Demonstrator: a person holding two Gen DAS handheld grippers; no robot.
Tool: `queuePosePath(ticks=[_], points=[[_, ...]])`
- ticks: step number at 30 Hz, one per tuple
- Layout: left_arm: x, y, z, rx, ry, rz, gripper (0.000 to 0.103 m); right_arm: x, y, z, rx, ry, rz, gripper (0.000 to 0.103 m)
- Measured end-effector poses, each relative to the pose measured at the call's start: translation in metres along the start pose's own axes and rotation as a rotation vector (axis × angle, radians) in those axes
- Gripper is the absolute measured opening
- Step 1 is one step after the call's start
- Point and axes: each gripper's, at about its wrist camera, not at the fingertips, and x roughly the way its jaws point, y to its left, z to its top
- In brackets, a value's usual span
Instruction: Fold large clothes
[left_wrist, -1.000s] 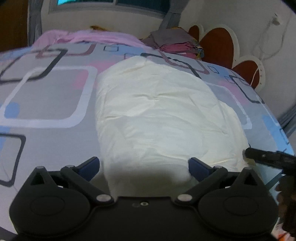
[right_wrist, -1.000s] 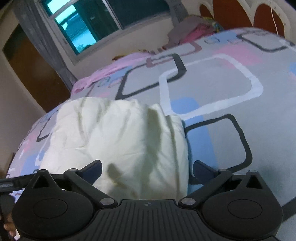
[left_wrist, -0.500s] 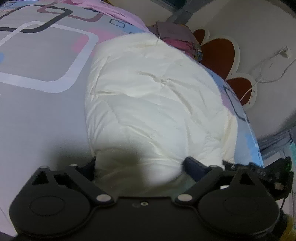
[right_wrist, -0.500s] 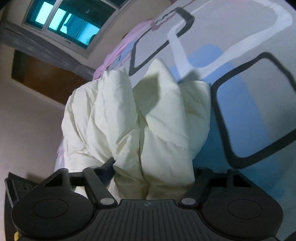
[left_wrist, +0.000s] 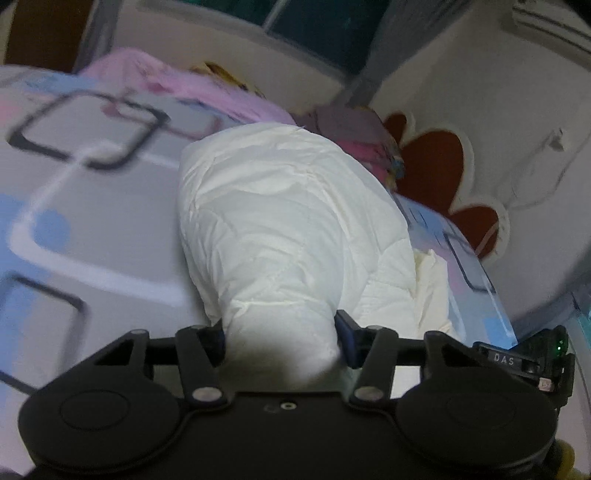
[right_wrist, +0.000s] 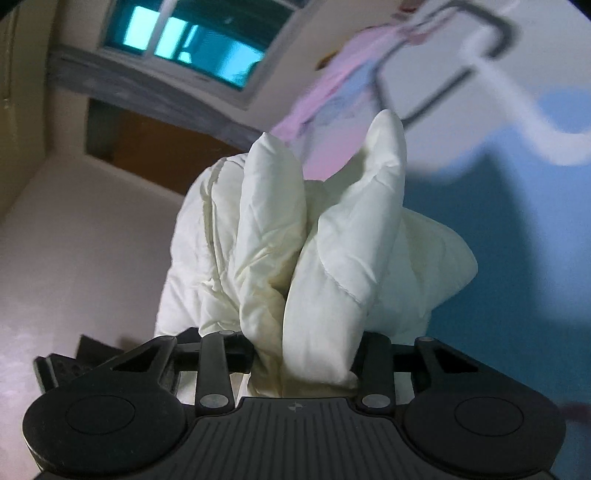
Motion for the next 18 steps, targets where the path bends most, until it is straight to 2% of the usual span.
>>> queuePosePath(ticks=[5,10,15,18], points=[[-0.035,0.074,0.042,0.004,-0.068,0.051,0.053,0.101,0.062,-0.005,-0.052,0.013,0.059,0.038],[-0.057,0.171,0.096,0.025,-0.094,0.081,0.053,0.219,0.112,-0.022,-0.043,0.009,0.071,0.038],[-0.058,0.246,0.138,0.070,-0.097,0.113,0.053,0.323,0.133,-0.027,-0.033,0.015,0.073,0.038],[-0.047,0.278,0.149,0.097,-0.100,0.132,0.053,0.358,0.132,-0.029,-0.025,0.023,0.057,0.038]])
